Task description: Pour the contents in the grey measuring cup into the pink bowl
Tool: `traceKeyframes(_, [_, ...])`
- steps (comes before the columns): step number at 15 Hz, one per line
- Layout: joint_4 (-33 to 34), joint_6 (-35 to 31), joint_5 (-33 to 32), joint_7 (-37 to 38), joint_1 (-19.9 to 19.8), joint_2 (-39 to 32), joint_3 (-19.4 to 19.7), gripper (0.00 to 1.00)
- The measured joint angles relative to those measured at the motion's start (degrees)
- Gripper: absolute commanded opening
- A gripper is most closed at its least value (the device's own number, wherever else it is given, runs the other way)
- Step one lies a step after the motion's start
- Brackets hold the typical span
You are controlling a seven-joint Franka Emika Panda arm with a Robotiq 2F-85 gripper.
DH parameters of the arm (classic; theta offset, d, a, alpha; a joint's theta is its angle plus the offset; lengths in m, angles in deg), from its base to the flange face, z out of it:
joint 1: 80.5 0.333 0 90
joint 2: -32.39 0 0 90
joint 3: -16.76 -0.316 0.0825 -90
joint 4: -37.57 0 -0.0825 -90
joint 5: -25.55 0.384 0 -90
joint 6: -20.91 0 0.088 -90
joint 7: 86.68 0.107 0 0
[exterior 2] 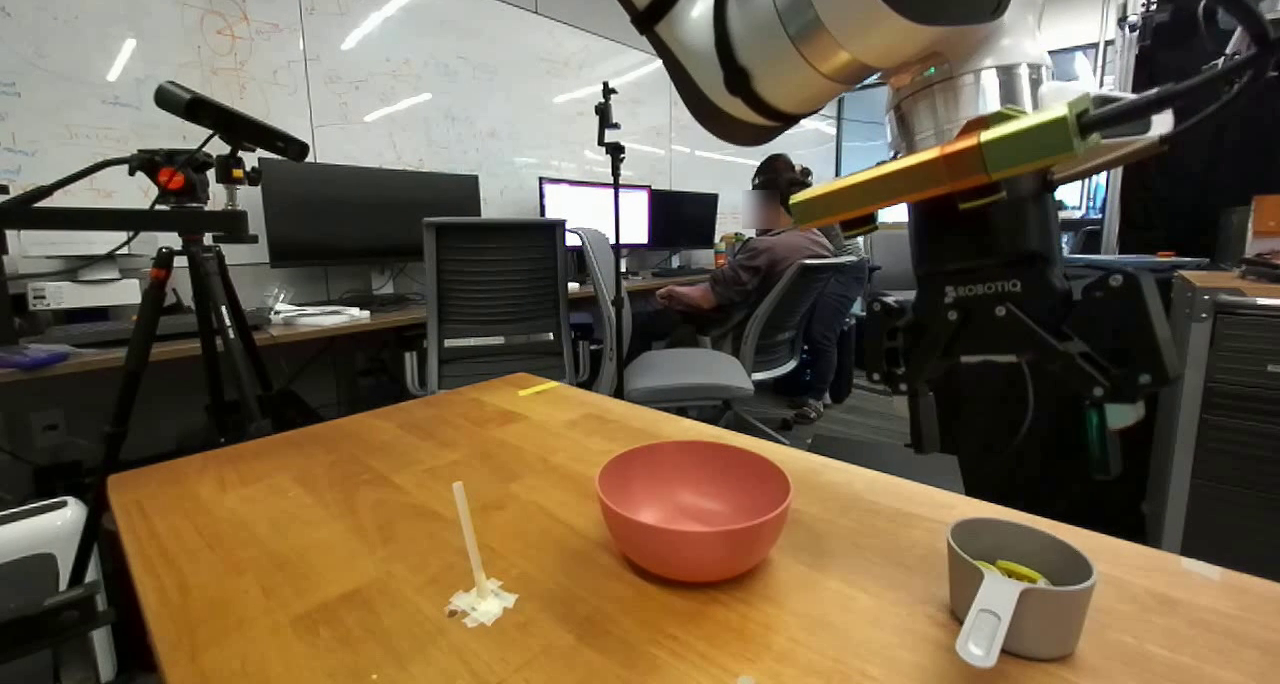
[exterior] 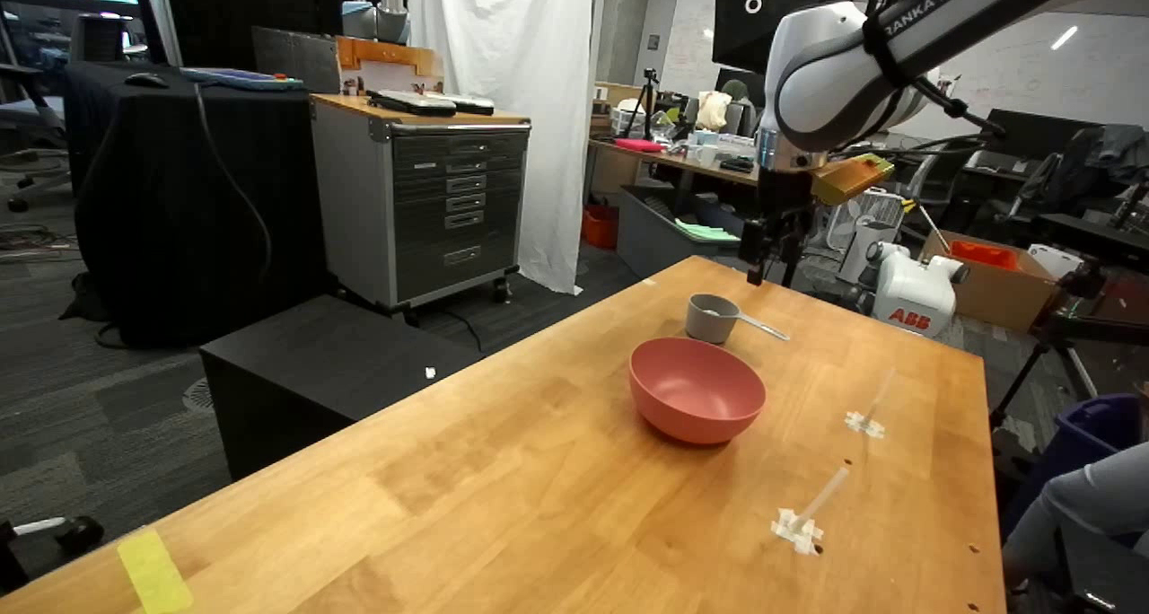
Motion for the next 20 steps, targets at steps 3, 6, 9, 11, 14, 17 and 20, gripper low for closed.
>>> traceKeyframes(3, [-2.1, -1.9, 0.0, 0.0, 0.1, -0.8, 0.0, 1.0])
traceKeyframes(6, [-3.5, -3.2, 0.0, 0.0, 0.1, -1.5, 0.1, 1.0])
traceKeyframes(9, [-4.3, -4.2, 0.0, 0.0, 0.1, -1.9, 0.3, 1.0])
traceKeyframes(11, [-4.5, -4.5, 0.0, 0.0, 0.0, -2.1, 0.6, 1.0])
traceKeyframes(14, [-4.6, -4.7, 0.0, 0.0, -0.1, -2.5, 1.3, 1.0])
traceKeyframes(17, [-4.5, -4.8, 0.0, 0.0, -0.2, -3.0, 1.8, 1.0])
traceKeyframes(20, [-4.3, -4.9, 0.0, 0.0, -0.2, -3.8, 1.9, 1.0])
